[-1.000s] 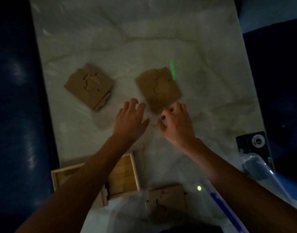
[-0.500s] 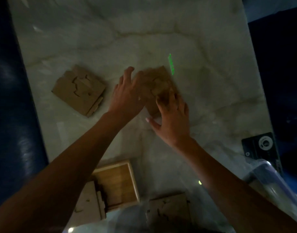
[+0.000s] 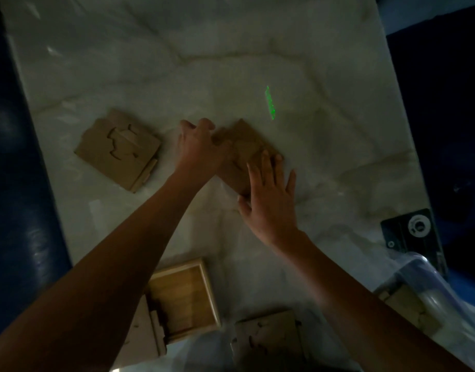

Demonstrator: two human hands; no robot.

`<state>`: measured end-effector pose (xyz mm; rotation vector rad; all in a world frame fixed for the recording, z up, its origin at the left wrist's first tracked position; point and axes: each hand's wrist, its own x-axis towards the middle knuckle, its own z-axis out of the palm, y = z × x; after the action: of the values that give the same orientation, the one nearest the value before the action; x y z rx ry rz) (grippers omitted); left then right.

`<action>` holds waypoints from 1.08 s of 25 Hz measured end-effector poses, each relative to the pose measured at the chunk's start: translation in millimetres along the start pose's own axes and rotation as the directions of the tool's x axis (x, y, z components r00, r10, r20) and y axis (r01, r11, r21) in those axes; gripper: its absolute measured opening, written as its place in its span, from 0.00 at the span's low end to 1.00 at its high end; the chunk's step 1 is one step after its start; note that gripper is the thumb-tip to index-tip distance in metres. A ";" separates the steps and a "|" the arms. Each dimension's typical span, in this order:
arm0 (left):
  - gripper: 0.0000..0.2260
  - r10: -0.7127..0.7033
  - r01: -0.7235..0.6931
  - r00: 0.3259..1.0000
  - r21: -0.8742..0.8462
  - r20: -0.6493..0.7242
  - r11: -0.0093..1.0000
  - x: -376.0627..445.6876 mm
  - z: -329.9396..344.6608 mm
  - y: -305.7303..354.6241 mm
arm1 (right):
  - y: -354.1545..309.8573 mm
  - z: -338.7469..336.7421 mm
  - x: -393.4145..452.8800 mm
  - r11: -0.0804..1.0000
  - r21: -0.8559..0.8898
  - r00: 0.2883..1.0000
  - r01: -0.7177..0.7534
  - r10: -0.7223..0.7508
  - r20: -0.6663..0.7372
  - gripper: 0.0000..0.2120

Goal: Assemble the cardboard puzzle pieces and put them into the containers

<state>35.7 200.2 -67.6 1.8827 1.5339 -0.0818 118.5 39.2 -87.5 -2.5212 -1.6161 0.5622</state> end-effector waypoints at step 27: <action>0.13 -0.190 0.213 0.976 -0.277 0.106 0.937 -66.3 5.7 -20.5 | 11.6 -3.0 -43.5 0.991 0.118 0.986 0.059 -0.077 0.150 0.42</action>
<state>-0.1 142.7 -51.2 1.4768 1.5883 -0.0228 113.4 -4.3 -76.8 -2.3842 -1.6609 0.8341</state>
